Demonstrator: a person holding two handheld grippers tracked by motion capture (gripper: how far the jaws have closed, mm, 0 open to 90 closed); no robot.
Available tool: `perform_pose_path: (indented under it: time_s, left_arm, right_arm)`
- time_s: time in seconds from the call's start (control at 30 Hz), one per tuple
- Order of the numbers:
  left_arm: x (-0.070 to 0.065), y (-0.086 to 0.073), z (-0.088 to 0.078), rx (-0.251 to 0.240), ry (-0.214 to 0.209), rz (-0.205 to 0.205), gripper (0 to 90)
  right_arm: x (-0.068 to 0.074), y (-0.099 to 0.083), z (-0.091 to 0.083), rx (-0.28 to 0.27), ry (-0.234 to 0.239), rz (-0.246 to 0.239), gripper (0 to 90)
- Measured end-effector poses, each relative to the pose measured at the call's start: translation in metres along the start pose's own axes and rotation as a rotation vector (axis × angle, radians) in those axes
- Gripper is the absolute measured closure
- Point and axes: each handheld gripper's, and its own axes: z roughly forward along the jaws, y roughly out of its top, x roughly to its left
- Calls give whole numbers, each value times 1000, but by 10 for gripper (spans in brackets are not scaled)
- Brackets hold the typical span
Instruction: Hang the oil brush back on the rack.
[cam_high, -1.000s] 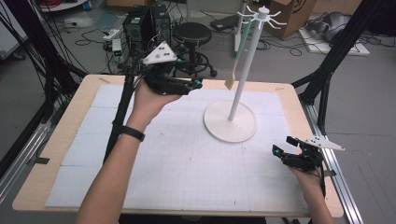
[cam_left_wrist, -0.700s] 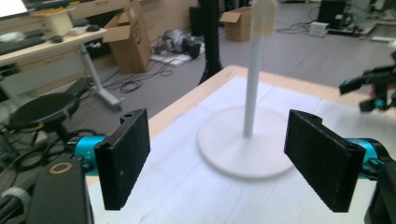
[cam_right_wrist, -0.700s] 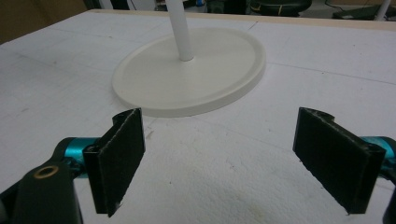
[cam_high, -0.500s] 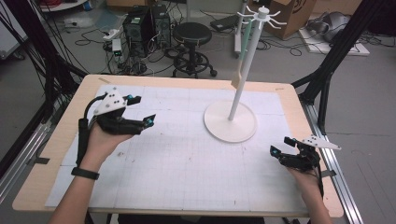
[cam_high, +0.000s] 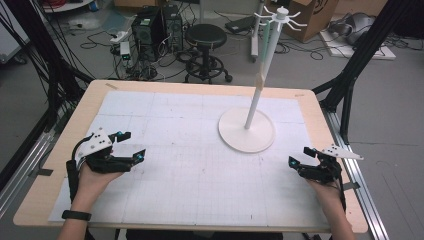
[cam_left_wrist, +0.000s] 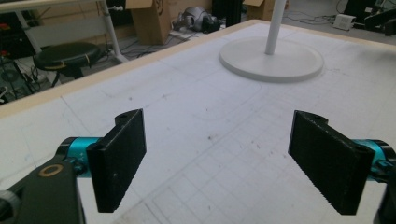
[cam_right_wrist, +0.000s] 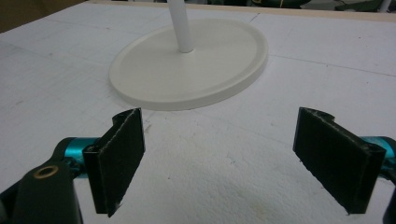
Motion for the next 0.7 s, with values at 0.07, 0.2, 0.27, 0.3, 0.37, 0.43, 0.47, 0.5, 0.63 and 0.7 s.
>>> perform_pose_path:
  time_s: [0.07, 0.2, 0.27, 0.3, 0.37, 0.43, 0.47, 0.5, 0.63, 0.7]
  left_arm:
    - [0, -9, 0, 7, 6, -3, 192]
    - [4, -20, -2, 6, 23, -18, 192]
    - [7, -24, -3, 2, 38, -36, 190]
    - [8, -25, -5, 4, 47, -42, 190]
    - [11, -28, -7, 1, 67, -51, 189]
    - [12, -29, -8, -4, 72, -54, 189]
    - [12, -29, -8, -4, 73, -57, 189]
    - [12, -29, -8, -8, 70, -61, 189]
    - [12, -29, -7, -12, 71, -54, 189]
    - [12, -29, -6, -7, 73, -53, 190]
  right_arm:
    - [0, 0, 0, -3, -3, -6, 154]
    - [0, 0, 2, -1, -5, -7, 154]
    - [0, 0, 3, 5, -3, -10, 154]
    - [0, 0, 3, 4, -4, -10, 154]
    - [1, 0, 3, 6, -3, -10, 154]
    - [1, 0, 3, 4, -4, -16, 154]
    - [2, 0, 2, 7, -2, -11, 154]
    - [2, 0, 2, 6, -4, -8, 154]
    - [3, 0, 1, 6, -3, -13, 154]
    - [2, 0, 0, 11, -4, -11, 154]
